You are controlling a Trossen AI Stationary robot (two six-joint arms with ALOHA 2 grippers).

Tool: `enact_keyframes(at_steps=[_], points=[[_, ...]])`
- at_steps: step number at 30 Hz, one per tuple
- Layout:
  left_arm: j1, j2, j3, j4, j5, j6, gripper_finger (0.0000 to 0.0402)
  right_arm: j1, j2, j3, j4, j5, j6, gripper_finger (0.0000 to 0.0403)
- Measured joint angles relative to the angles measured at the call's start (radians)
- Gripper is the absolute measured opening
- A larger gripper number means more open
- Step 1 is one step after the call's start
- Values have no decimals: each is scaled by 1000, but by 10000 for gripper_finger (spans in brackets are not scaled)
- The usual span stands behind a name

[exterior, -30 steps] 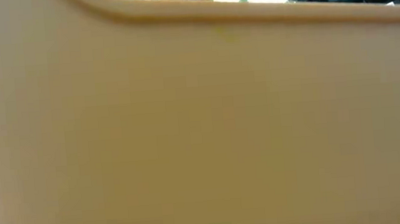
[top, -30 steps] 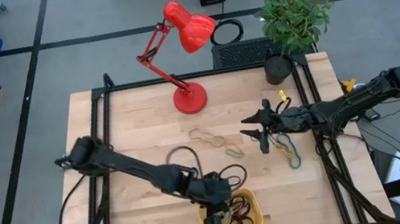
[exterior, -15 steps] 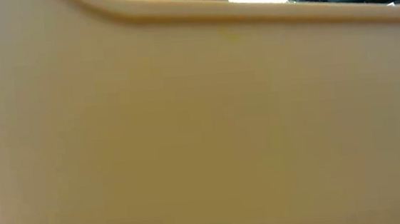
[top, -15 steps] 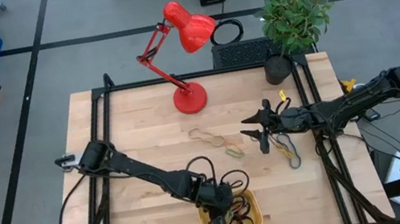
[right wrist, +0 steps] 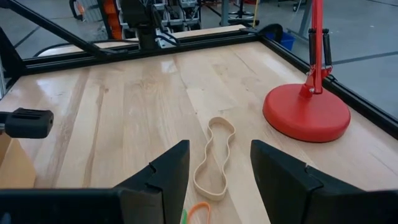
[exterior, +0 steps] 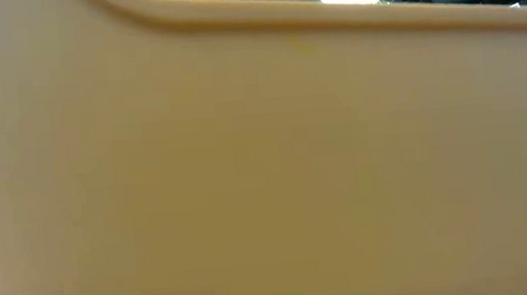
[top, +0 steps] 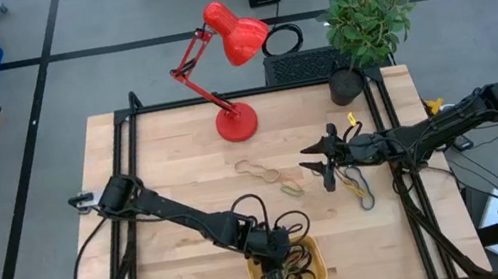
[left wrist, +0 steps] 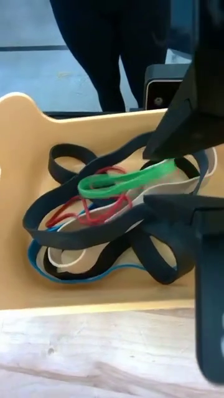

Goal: Pick and place rubber bands into bin
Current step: Put the green rubber band into the yellow bin, then put the yellow rubber band into the yellow bin

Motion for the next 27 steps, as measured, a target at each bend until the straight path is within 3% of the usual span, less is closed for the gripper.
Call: enact_keyframes(at_steps=[6, 12, 16, 21, 27], points=[[4, -49, -2, -20, 15, 44, 159, 2, -9, 0, 2, -1, 4, 164], [19, -182, -2, -80, -23, 188, 176, 15, -51, 62, -94, -52, 4, 164], [44, -283, -15, -107, -55, 295, 177, 16, -50, 208, -379, -37, 30, 164], [79, -393, -18, -273, -114, 387, 177, 15, -14, 395, -787, 28, 161, 164], [120, -511, -22, -426, -262, 468, 177, 35, 21, 435, -1055, 24, 270, 164]])
